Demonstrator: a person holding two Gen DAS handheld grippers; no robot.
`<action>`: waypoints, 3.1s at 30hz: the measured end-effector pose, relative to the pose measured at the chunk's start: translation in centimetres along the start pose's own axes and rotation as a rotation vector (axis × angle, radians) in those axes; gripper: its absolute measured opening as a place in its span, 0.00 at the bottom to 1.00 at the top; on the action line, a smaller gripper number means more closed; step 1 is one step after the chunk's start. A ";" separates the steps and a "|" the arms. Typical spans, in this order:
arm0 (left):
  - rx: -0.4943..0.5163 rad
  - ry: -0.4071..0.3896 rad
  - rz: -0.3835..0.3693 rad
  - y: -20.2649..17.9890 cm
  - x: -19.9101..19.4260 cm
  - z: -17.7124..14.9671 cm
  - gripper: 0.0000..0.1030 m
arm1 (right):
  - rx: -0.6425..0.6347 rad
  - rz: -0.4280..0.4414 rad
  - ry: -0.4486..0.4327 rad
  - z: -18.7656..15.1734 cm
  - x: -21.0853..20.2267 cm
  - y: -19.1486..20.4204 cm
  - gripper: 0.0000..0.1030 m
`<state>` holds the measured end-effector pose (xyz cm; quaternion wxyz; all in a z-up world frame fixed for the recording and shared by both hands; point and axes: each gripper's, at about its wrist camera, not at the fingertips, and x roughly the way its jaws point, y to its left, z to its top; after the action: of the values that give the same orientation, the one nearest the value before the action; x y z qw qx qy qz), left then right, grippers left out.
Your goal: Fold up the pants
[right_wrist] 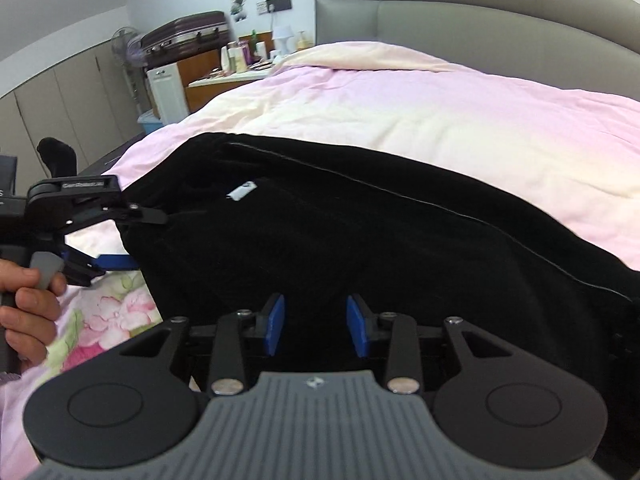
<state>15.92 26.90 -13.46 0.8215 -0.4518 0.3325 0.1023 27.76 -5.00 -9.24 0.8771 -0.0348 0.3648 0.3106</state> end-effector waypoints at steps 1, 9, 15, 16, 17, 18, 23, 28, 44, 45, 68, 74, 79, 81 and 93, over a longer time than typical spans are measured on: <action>-0.013 0.002 -0.009 0.4 0.6 0.2 0.82 | -0.004 0.005 0.007 0.3 1.1 0.6 0.31; -0.178 -0.070 -0.108 2.6 2.1 0.9 0.77 | -0.071 -0.008 0.102 -2.0 7.3 3.0 0.33; 0.035 -0.229 -0.092 -1.5 -0.3 -0.5 0.43 | -0.010 0.035 0.056 -2.4 5.7 1.8 0.33; 0.092 -0.258 -0.088 -2.6 -1.0 -0.9 0.43 | 0.020 0.046 0.048 -2.6 5.0 1.3 0.33; 0.161 -0.287 -0.086 -3.8 -1.6 -1.3 0.43 | 0.049 0.051 0.044 -2.8 4.4 0.9 0.33; 0.236 -0.315 -0.087 -5.2 -2.1 -1.8 0.43 | 0.087 0.060 0.032 -3.1 3.6 0.3 0.32; 0.635 -0.384 -0.194 -11.5 -3.8 -5.7 0.43 | 0.232 0.058 -0.050 -4.4 -1.1 -3.1 0.32; 0.997 -0.355 -0.229 -15.9 -2.1 -11.3 0.45 | 0.336 -0.036 -0.123 -4.7 -5.4 -7.3 0.33; 1.429 0.054 -0.176 -19.6 2.6 -23.5 0.71 | 0.522 -0.129 -0.211 -4.7 -11.4 -11.8 0.38; 1.373 0.080 -0.214 -19.6 1.8 -22.6 0.74 | 0.513 -0.123 -0.207 -4.1 -11.1 -11.6 0.42; 0.338 0.319 -0.231 -8.2 5.8 -7.4 0.87 | 0.551 0.135 -0.038 2.9 1.4 -11.7 0.19; 0.377 0.304 -0.318 -9.0 4.0 -8.2 0.82 | 0.675 0.243 -0.142 2.4 -2.3 -15.9 0.16; 0.544 0.320 -0.231 -10.6 5.1 -10.9 0.83 | 0.723 0.110 -0.061 -1.0 -0.7 -18.3 0.25; 0.580 0.338 -0.188 -10.7 5.8 -12.0 0.83 | 0.656 0.020 -0.028 -2.1 0.1 -17.9 0.38; 0.728 0.309 -0.097 -12.2 6.6 -13.4 0.83 | 0.215 -0.176 0.073 -6.0 -3.2 -10.9 0.37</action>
<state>20.58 8.24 -14.46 0.8721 -0.1563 0.4451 -0.1303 28.48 -17.19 -13.31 0.8857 0.0161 0.4230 0.1904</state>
